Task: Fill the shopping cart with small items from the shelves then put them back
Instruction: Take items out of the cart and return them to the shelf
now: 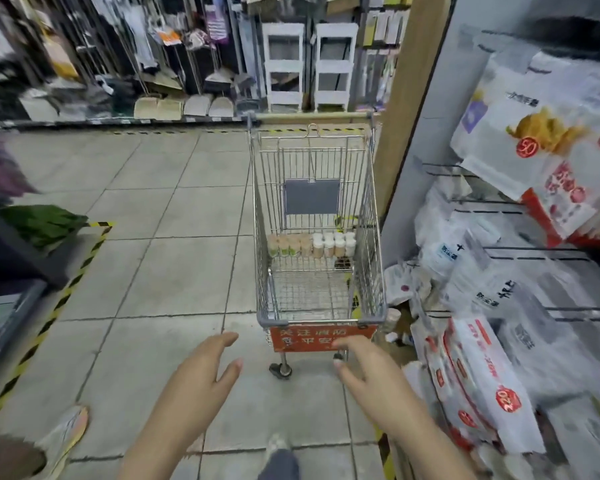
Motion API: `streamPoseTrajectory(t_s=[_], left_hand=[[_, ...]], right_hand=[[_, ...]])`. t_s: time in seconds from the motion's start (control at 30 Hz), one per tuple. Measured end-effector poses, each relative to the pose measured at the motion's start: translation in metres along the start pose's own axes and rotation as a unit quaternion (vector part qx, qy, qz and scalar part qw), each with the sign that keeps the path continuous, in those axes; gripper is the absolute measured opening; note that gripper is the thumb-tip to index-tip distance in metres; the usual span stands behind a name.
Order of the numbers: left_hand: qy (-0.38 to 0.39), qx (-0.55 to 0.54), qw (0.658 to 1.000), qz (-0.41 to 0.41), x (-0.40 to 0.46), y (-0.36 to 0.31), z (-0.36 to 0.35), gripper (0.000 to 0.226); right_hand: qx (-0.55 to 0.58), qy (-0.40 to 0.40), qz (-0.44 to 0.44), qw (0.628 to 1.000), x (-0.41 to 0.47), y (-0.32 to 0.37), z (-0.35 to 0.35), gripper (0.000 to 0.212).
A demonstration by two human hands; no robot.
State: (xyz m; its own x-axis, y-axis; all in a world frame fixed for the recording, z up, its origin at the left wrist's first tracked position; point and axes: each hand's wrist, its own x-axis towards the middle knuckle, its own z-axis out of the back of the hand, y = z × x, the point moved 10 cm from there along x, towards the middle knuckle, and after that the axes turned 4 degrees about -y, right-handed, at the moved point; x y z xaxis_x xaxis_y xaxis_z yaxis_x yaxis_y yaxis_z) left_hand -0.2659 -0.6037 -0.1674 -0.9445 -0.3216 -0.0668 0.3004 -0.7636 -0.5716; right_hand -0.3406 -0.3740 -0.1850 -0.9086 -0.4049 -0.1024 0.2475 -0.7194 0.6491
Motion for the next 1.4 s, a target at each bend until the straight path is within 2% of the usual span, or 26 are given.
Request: streamPoseTrajectory(t_s=[0.2,0.4,0.57,0.73,0.87,1.03,1.17,1.27,1.4], left_hand=[[0.031,0.027,0.998,0.038,0.118,0.035,-0.005,0.043],[0.050,0.060,0.997,-0.010,0.245,0.006,-0.027,0.043],[0.122,0.055,0.989,-0.059,0.307,-0.033,-0.083,0.043],[0.203,0.069,0.974,-0.072,0.353,-0.040,-0.147,0.045],[0.238,0.076,0.968,-0.032,0.402,-0.026,-0.188,0.043],[0.257,0.073,0.963,0.023,0.468,-0.003,-0.234,0.044],[0.262,0.075,0.960,0.067,0.508,0.023,-0.275,0.043],[0.278,0.085,0.954,0.071,0.535,0.035,-0.309,0.042],[0.285,0.116,0.950,0.051,0.573,0.046,-0.355,0.032]], right_hand=[[0.014,0.020,-0.039,0.999,0.099,-0.019,-0.010,0.029],[0.024,0.006,-0.116,0.993,0.173,-0.068,0.003,0.026],[0.038,0.016,-0.166,0.985,0.216,-0.112,0.007,0.023],[0.022,0.084,-0.201,0.976,0.279,-0.156,-0.014,0.026],[0.019,0.132,-0.199,0.971,0.343,-0.181,-0.033,0.030],[0.013,0.150,-0.202,0.968,0.420,-0.216,-0.059,0.029],[-0.009,0.157,-0.185,0.970,0.476,-0.246,-0.084,0.016],[-0.058,0.167,-0.177,0.968,0.514,-0.271,-0.106,0.012],[-0.138,0.177,-0.137,0.965,0.562,-0.301,-0.136,0.034]])
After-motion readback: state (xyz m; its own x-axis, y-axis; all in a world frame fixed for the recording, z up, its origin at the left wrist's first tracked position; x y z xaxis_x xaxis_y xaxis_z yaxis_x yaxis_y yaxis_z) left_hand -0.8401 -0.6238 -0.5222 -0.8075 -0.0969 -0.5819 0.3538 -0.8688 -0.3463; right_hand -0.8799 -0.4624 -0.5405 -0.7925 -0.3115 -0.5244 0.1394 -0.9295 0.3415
